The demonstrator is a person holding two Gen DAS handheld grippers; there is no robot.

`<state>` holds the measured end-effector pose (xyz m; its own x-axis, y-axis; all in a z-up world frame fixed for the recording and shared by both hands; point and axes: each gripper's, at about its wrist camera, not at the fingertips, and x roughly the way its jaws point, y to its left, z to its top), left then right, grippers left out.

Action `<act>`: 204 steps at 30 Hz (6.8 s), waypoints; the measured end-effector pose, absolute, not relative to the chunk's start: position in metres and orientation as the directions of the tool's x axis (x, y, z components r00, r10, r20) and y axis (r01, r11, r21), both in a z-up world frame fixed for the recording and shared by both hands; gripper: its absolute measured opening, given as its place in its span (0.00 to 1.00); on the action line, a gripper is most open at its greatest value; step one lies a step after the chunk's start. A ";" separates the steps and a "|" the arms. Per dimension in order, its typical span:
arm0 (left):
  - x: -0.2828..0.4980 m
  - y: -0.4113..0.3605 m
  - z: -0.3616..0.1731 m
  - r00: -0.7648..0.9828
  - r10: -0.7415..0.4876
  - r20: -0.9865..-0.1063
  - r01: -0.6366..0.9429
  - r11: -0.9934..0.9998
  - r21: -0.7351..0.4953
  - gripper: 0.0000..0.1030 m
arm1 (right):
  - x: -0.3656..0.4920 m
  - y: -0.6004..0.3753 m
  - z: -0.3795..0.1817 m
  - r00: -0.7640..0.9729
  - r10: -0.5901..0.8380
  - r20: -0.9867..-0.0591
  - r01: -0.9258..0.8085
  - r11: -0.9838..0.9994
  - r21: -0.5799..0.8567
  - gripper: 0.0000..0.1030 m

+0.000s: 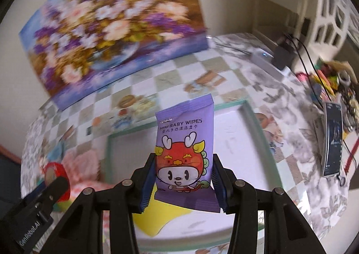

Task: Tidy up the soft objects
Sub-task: 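Carry the wipes and tape into the white tray and open both tools, then withdraw both tools from the tray toward the pink striped towel, then grasp the lime green cloth with the left tool and lift it, then grasp the pink striped towel with the right tool while the left tool holds the green cloth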

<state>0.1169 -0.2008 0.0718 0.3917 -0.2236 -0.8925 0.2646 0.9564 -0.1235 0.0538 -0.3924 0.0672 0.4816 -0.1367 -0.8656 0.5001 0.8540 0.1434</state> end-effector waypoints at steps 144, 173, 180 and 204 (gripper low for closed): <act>0.114 -0.089 -0.059 0.117 -0.115 -0.986 0.060 0.992 -0.109 0.06 | 0.080 -0.264 -0.005 0.258 0.048 -0.965 0.177 0.980 0.096 1.00; 0.102 -0.061 0.055 0.410 -0.294 -0.863 0.084 0.955 -0.285 0.05 | 0.083 -0.262 0.021 0.378 0.144 -0.914 0.135 0.969 0.208 1.00; 0.101 -0.047 0.070 0.464 -0.291 -0.837 0.050 0.952 -0.303 0.05 | 0.085 -0.248 0.023 0.383 0.122 -0.916 0.099 0.980 0.172 1.00; 0.122 -0.019 0.082 0.532 -0.276 -0.801 -0.049 0.934 -0.354 0.05 | 0.104 -0.201 0.019 0.418 0.103 -0.902 -0.008 0.994 0.110 1.00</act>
<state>0.1220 -0.0195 0.0815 0.5316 -0.2758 -0.8009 -0.0486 0.9340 -0.3539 0.1039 -0.2009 0.0188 0.4182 0.1032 -0.9025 -0.0079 0.9939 0.1100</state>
